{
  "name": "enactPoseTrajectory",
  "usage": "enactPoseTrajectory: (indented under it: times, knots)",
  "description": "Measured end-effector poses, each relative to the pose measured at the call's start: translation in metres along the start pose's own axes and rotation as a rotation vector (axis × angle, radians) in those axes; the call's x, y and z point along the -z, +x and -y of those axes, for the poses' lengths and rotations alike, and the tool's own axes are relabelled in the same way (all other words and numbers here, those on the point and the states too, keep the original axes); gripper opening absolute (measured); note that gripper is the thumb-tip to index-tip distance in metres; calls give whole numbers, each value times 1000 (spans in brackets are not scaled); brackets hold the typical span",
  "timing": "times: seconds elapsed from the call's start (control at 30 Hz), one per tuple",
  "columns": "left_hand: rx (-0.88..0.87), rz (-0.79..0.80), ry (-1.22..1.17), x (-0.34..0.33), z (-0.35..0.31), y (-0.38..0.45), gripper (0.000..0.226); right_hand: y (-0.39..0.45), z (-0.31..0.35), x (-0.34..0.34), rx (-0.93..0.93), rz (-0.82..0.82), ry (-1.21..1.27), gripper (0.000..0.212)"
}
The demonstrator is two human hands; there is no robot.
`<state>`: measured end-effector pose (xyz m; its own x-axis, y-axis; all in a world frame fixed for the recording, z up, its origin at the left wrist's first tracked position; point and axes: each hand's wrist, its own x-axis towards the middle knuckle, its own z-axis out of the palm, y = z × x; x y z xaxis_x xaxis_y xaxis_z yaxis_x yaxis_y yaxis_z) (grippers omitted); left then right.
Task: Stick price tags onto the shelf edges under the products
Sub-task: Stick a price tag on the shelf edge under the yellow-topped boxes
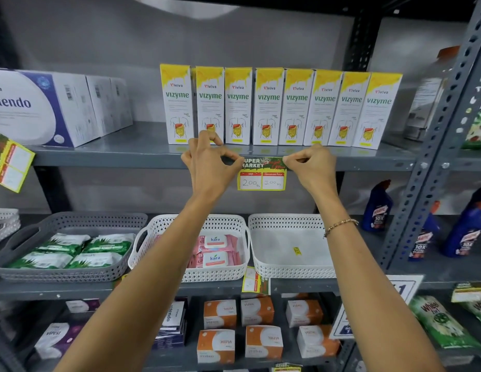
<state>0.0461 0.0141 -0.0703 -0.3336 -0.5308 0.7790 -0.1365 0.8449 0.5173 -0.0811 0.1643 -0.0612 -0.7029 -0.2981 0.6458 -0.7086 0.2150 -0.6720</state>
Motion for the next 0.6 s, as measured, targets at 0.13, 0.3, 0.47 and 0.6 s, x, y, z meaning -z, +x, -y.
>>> enactPoseTrajectory:
  times: [0.13,0.3,0.47,0.6]
  knots:
    - [7,0,13,0,0,1,6,1,-1,-1,9,-18,-15,6]
    - [17,4,-38,-1,0,0,6,0,-2,-2,23,-70,-20,9]
    - [6,87,-127,3,-1,6,30,-2,-6,-3,42,-85,-12,25]
    - [-43,208,-232,-4,-9,4,40,-10,0,-19,71,-60,-159,44]
